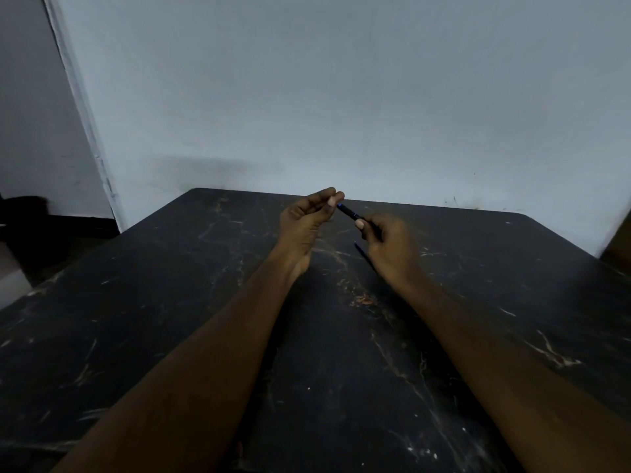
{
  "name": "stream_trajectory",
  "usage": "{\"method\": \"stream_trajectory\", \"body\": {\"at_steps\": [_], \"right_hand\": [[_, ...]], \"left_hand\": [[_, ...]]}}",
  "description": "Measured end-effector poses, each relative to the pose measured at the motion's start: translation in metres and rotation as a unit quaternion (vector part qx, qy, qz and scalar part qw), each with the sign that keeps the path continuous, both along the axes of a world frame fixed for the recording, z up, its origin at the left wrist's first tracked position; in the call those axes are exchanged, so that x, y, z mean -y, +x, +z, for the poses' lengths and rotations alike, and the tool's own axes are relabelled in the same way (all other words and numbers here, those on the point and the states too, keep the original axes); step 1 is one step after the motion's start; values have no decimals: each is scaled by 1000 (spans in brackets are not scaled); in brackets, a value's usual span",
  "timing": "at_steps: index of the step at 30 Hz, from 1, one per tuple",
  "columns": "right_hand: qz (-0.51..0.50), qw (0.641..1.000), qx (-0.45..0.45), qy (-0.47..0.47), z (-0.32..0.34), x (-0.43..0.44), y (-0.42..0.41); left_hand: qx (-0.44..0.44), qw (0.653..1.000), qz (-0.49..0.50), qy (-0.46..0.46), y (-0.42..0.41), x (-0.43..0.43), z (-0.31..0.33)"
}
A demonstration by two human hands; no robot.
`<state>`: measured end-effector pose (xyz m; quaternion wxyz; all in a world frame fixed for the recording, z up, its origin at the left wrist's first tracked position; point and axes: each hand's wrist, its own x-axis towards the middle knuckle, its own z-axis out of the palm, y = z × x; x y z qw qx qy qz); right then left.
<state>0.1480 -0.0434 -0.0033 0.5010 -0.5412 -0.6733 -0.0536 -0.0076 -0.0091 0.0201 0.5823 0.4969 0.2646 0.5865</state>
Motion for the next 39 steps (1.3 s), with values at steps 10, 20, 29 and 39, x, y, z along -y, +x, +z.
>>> {"method": "stream_trajectory", "body": {"at_steps": [10,20,29,39], "right_hand": [[7,1000,-4,-15,-3,2,-2],[3,1000,-11,-28,4,10,-2],[17,1000,-4,-18,6,13,-3],[13,1000,-16,-17,9,14,-3]], "left_hand": [[-4,999,45,-4,2,-2,-2],[-73,997,2,12,1,2,-1],[-80,996,36,28,1,-2,-5],[-84,995,21,38,-2,-1,-1]]}}
